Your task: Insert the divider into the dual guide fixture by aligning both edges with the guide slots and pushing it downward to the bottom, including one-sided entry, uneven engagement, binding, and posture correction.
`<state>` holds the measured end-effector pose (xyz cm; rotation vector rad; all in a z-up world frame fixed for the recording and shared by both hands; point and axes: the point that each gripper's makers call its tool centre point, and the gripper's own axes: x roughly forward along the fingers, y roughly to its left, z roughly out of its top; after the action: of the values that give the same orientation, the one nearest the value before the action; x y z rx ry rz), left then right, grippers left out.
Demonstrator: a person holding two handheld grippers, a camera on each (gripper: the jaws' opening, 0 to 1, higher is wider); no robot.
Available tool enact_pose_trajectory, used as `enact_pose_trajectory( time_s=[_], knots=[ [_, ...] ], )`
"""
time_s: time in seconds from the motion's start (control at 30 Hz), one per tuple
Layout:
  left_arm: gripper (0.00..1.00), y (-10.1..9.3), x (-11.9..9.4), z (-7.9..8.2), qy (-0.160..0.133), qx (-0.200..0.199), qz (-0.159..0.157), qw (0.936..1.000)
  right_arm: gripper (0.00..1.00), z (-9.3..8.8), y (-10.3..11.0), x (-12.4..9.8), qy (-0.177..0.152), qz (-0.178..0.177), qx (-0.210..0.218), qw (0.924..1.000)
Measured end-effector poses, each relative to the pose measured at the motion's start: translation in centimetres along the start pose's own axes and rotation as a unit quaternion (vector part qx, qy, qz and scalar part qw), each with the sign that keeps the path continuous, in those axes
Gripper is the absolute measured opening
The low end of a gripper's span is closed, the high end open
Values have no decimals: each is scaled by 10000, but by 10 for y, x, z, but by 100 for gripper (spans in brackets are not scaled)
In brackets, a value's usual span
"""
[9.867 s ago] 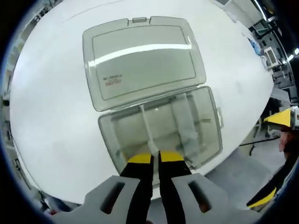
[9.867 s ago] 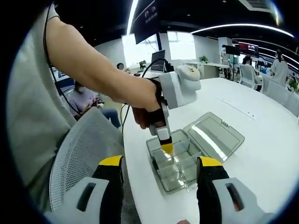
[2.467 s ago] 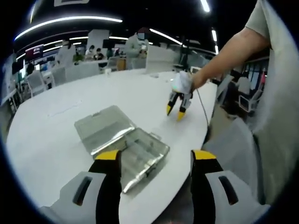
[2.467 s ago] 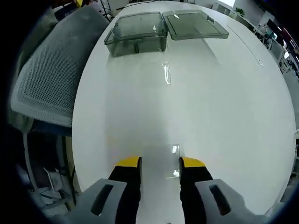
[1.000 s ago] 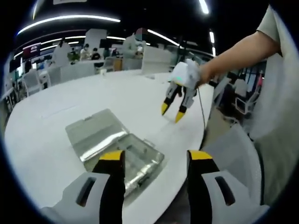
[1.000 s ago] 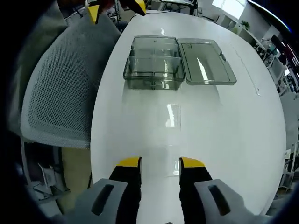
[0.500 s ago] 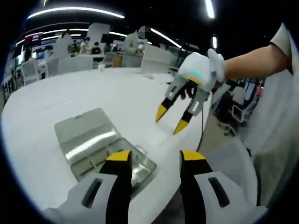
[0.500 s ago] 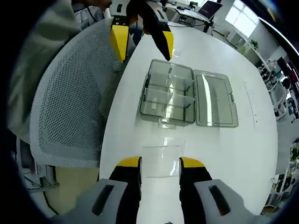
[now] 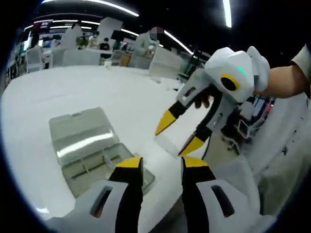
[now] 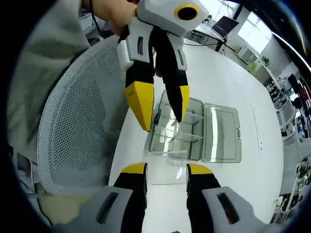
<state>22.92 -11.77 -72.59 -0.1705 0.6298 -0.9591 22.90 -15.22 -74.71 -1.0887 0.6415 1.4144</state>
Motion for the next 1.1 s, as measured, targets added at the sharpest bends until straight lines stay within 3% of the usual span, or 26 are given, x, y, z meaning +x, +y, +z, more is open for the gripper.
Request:
enact_pose_trajectory(
  time_s=[0.03,0.4,0.93,1.1],
  knots=[
    [26,-1,0,0,-48,-212,-46,9998,26,4,-1,0,-36,-20,1,10000],
    [17,1,-4,2,-181,-848,-158,9961,26,28,0,-2,-250,-93,-94,9996],
    [6,4,-7,5,-414,-1735,-265,9836,27,43,0,-4,-395,-174,-144,9990],
    [4,4,-8,4,-398,-1778,-257,9829,27,45,-1,-4,-417,-202,-131,9988]
  ],
)
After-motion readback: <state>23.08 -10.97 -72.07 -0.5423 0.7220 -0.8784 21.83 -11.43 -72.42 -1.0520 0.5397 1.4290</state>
